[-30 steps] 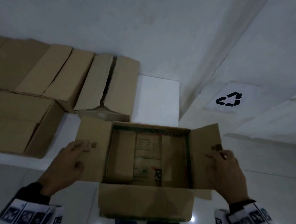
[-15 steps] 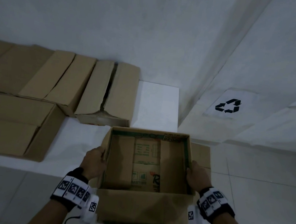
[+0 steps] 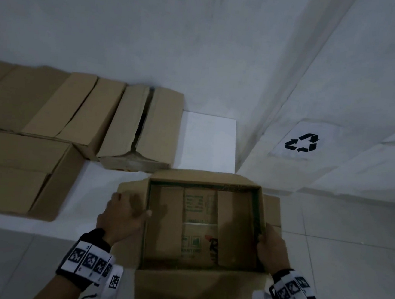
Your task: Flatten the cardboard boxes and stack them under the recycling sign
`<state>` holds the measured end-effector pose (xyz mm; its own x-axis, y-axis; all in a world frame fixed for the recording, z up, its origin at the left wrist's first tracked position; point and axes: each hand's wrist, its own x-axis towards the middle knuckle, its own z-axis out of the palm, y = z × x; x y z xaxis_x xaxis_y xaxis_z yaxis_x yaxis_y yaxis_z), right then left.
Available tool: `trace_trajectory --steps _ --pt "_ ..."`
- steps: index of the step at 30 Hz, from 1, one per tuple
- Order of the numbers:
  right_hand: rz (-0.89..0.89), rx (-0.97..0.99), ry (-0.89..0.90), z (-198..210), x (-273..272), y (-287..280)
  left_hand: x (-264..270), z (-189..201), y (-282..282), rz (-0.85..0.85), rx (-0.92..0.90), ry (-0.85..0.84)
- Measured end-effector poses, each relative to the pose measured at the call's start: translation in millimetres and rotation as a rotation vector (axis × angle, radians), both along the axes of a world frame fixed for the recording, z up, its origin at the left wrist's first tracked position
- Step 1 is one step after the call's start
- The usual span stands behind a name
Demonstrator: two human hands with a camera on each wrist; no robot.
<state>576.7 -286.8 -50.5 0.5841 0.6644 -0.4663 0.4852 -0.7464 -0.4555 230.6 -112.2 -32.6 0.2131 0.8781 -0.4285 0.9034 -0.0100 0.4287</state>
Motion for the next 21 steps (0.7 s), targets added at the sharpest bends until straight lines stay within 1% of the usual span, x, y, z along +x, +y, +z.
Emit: trace_trajectory --steps 1,3,5,7,8,12,14,18,21 --pt "-0.025 0.017 0.002 1 2 -8 4 4 0 0.031 0.069 -0.052" --pt "-0.076 0.065 0.009 5 5 -21 17 10 5 0.015 0.152 -0.160" --pt "-0.124 0.114 0.021 6 7 -29 31 10 12 -0.053 0.144 -0.195" --pt "-0.159 0.147 0.027 8 9 -34 48 11 17 -0.051 0.160 -0.266" --pt "-0.173 0.157 0.028 8 11 -36 58 18 18 -0.046 0.174 -0.303" --pt "-0.232 0.217 0.037 10 17 -37 91 41 24 0.031 0.132 -0.498" --pt "-0.245 0.262 0.023 14 20 -37 99 47 30 0.073 0.100 -0.564" --pt "-0.239 0.300 0.051 23 25 -31 107 55 35 0.179 -0.092 -0.750" --pt "-0.222 0.335 -0.010 26 23 -20 112 61 28 0.242 -0.093 -0.809"
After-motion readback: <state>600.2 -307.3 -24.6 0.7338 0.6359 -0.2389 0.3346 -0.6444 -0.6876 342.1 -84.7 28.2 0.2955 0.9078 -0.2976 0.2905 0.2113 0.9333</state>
